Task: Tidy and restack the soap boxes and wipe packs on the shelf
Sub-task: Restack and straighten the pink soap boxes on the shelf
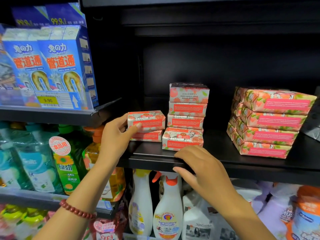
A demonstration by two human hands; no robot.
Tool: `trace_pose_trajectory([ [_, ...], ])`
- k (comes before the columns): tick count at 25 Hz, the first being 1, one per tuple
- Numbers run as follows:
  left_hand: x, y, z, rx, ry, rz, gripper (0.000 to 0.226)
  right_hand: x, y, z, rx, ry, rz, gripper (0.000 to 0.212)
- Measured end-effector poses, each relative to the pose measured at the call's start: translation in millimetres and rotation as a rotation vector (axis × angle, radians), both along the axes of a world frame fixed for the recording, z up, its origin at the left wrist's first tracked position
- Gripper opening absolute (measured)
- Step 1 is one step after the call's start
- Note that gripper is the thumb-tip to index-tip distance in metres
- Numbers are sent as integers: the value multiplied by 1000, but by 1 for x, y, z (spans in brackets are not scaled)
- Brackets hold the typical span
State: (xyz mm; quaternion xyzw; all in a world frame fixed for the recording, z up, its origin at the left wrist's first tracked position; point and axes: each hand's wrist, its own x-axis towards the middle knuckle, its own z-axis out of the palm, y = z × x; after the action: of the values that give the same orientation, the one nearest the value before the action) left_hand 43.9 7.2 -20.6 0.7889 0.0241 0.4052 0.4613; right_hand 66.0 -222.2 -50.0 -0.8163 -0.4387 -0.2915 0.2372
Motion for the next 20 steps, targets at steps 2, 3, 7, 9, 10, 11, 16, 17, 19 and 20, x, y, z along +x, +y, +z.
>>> trace_pose_trajectory([
  [2,1,0,-1,4,-6,4,35,0,0,0,-5,-2,5,25],
  [3,2,-1,-2,10,-4,14,35,0,0,0,-10,-1,9,25],
  [7,4,-3,-3,53,-5,77,34,0,-2,1,-42,11,16,22],
  [9,4,-4,-3,71,9,107,33,-1,-2,3,-12,30,37,19],
  [10,3,-5,-4,77,15,130,33,-1,-2,5,44,34,53,19],
  [11,0,-7,-6,78,7,163,35,0,-3,7,126,23,60,20],
  [16,-21,-31,-23,320,-211,280,35,24,-10,29,120,172,-109,51],
  [17,-23,-38,-25,369,-182,225,28,28,-11,29,36,212,-125,57],
  [19,-25,-46,-28,465,-67,151,29,31,-10,26,-44,210,-121,59],
  [20,-26,-48,-30,523,-18,152,33,31,-11,26,-41,190,-121,57],
])
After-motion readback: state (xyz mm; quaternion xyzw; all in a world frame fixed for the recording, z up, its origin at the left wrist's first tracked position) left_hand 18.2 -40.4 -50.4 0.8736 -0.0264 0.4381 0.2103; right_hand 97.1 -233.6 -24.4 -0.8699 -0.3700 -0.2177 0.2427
